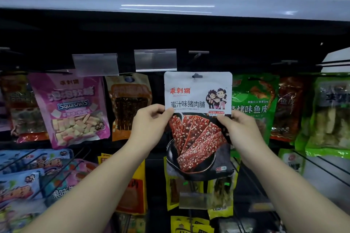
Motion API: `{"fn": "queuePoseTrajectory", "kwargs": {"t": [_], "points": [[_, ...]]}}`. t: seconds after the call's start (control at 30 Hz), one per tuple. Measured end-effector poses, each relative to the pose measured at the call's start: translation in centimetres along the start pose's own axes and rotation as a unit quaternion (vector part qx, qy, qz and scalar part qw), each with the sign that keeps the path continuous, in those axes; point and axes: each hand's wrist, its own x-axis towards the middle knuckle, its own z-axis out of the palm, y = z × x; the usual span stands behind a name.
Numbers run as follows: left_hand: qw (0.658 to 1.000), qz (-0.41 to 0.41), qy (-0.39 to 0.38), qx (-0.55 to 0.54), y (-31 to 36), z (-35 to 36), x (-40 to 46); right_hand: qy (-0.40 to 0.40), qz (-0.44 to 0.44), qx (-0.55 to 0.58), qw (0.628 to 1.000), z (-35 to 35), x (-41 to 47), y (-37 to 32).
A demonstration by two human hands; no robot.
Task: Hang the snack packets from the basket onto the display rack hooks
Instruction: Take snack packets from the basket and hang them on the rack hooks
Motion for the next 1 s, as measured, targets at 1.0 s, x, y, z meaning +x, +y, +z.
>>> {"fn": "queuePoseTrajectory", "kwargs": {"t": [1.0], "points": [[0.883,0.032,0.02,0.467,-8.6,-15.1,-7.3,-0.138,-0.377,-0.483,0.778,17.0,-5.9,4.7]]}}
